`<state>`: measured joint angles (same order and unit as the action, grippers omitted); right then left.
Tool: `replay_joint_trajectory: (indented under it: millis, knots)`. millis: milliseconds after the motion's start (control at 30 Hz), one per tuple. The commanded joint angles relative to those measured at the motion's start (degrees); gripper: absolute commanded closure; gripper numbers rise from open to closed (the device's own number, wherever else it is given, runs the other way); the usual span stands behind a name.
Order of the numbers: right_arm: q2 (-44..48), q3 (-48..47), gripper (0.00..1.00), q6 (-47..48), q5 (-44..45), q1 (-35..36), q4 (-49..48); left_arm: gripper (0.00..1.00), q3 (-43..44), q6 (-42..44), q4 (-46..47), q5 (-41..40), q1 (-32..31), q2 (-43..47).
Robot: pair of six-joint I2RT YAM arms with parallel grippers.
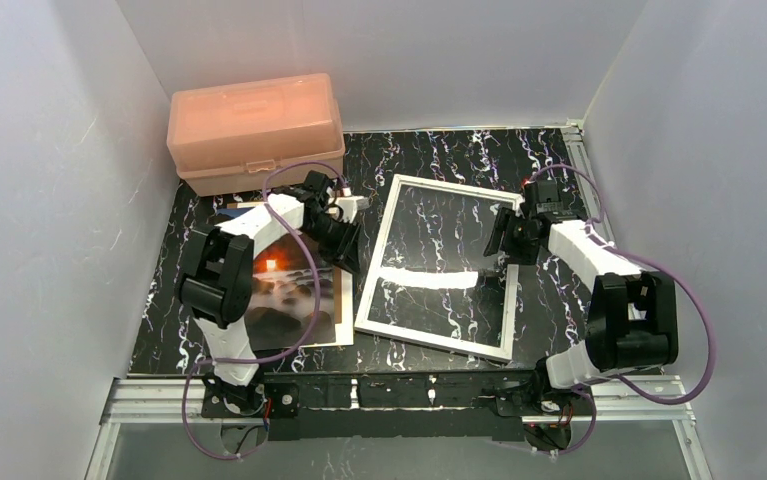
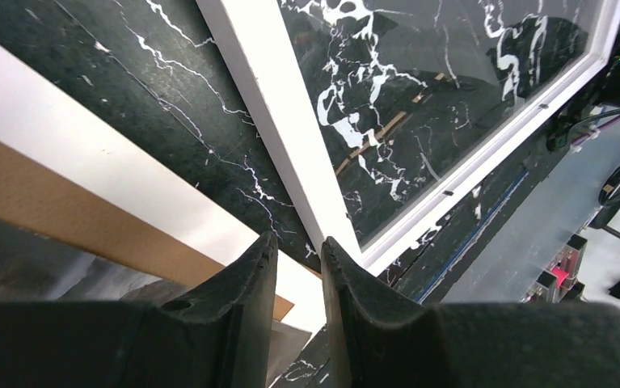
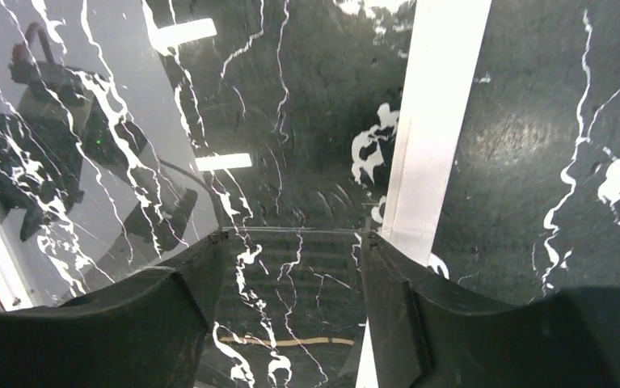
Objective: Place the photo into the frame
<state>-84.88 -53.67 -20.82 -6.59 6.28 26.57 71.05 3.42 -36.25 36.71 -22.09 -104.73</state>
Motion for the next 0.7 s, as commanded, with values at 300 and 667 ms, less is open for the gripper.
replay_joint_trajectory:
  millis: [300, 667]
  knots:
    - [7.20, -4.73, 0.28, -12.29, 17.06, 26.66, -0.44, 0.41, 16.30, 13.05, -29.57, -0.62, 14.98, 5.28]
    - [-24.33, -34.51, 0.24, -13.88, 18.09, 47.68, -5.33, 0.26, 15.49, 29.52, -39.19, -17.27, 41.04, 12.12]
